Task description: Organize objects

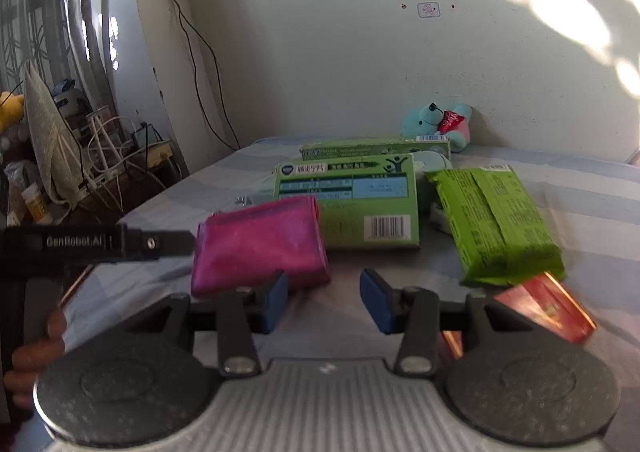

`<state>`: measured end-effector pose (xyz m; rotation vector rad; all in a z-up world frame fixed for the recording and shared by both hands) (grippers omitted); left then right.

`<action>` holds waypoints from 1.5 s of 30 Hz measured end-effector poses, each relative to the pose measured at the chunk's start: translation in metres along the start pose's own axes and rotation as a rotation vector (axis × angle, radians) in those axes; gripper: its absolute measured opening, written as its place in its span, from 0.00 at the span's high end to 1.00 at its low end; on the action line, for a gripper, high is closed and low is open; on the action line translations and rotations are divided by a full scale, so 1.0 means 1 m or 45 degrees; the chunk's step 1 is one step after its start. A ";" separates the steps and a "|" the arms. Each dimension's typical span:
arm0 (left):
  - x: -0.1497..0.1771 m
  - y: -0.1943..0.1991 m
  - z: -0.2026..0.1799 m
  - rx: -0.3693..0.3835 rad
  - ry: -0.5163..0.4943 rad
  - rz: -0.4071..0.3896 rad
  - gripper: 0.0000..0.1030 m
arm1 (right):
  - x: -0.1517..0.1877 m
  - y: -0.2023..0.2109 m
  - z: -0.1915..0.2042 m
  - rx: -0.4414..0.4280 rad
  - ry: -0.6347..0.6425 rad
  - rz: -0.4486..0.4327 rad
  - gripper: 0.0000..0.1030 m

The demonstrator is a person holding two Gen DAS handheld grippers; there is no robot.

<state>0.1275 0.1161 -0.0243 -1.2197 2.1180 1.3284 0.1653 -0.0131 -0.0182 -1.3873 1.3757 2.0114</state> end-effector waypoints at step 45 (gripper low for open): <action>0.176 -0.062 -0.436 0.854 -0.647 0.191 0.52 | 0.112 0.302 -0.291 1.141 -0.324 -0.603 0.44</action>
Point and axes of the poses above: each gripper's, at about its wrist camera, not at the fingertips, and y roughly against the way its jaws point, z to its left, x to its underside, the point moved 10 cm from there along -y, roughly the way its jaws point, and after that the axes turned 13 degrees about y, right-handed, at the moved point
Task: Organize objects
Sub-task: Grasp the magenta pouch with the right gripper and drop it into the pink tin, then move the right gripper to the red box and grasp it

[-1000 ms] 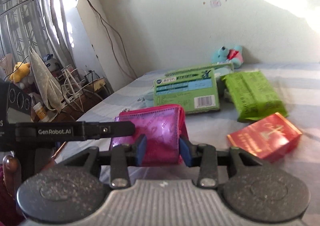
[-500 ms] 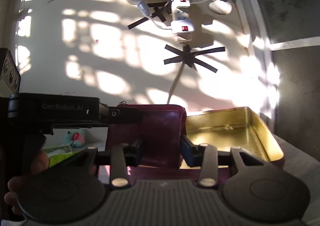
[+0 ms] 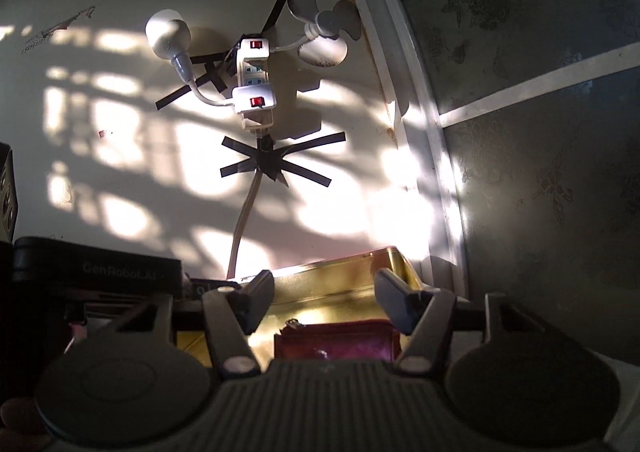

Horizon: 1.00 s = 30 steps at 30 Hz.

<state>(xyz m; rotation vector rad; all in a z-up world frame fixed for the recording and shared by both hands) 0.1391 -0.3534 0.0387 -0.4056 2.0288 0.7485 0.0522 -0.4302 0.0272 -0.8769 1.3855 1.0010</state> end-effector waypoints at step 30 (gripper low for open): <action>0.114 0.188 0.177 -0.794 0.131 0.078 0.49 | 0.088 0.083 0.211 -0.499 0.180 0.535 0.36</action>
Point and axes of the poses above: each gripper's, at about its wrist camera, not at the fingertips, and y roughly against the way its jaws point, z to its left, x to its underside, the point moved 10 cm from there along -y, roughly the way its jaws point, and after that the axes turned 13 degrees about y, right-handed, at the moved point
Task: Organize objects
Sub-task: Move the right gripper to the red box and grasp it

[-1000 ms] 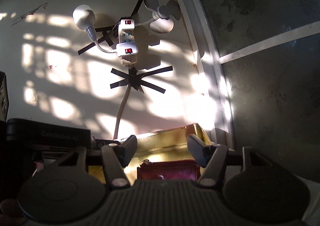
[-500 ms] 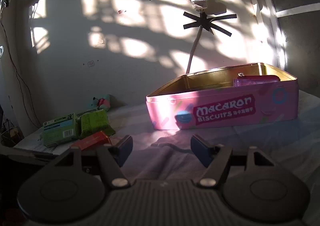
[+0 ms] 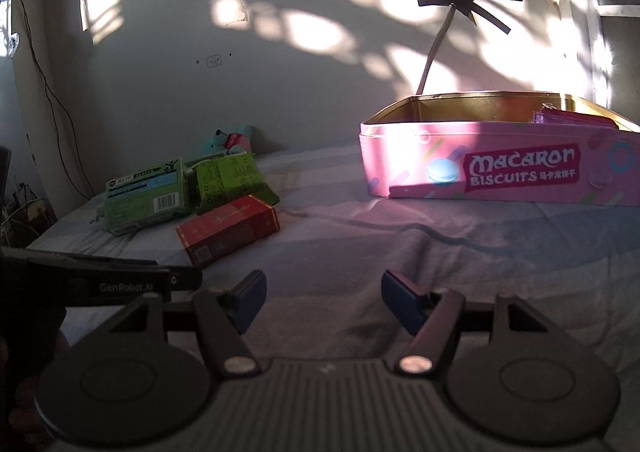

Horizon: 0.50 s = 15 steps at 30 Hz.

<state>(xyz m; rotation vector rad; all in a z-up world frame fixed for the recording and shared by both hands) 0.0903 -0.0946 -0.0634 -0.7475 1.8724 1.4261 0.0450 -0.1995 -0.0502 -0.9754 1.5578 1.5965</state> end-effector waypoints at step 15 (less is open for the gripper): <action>-0.019 0.001 0.032 0.189 0.258 0.026 0.51 | -0.057 -0.084 0.013 -0.259 -0.082 0.100 0.55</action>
Point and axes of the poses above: each gripper's, at about its wrist camera, not at the fingertips, and y roughly against the way its jaws point, z to its left, x to its underside, the point moved 10 cm from there along -y, roughly the way its jaws point, and after that the axes turned 13 degrees about y, right-handed, at the moved point
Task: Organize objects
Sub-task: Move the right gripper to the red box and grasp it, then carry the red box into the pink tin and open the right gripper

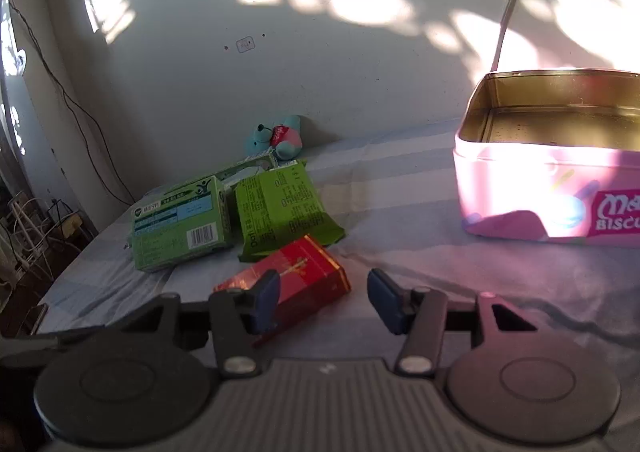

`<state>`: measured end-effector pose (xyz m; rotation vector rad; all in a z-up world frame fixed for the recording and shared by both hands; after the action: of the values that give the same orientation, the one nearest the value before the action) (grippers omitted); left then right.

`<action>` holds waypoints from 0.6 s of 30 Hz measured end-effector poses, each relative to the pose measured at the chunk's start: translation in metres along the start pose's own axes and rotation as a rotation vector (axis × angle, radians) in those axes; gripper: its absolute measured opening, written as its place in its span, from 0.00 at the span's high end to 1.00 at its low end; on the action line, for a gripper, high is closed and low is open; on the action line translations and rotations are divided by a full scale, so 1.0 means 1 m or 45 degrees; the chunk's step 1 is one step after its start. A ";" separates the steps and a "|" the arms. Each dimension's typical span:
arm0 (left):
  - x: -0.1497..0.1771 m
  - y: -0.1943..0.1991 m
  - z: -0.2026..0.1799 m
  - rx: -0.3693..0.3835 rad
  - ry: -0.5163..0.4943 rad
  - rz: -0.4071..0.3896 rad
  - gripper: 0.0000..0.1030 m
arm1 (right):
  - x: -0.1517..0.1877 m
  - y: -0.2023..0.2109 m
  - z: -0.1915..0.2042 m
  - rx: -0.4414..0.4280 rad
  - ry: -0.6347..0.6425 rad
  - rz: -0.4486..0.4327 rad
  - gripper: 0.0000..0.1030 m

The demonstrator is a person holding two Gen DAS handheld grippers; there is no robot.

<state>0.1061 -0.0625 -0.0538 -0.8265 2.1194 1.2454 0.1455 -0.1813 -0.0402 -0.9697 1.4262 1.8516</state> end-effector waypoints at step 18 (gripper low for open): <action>-0.018 -0.018 0.018 0.241 0.158 0.214 0.54 | 0.033 0.010 0.058 -0.081 0.300 0.107 0.51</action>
<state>0.1337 -0.0489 -0.0590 -0.6696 2.4056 1.0768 0.1084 -0.1270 -0.0534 -1.2092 1.5743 1.9030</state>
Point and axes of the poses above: each gripper's, at about its wrist camera, not at the fingertips, and y roughly against the way its jaws point, z to its left, x to its underside, the point moved 10 cm from there along -y, roughly the way its jaws point, and after that the axes turned 13 degrees about y, right-handed, at the moved point
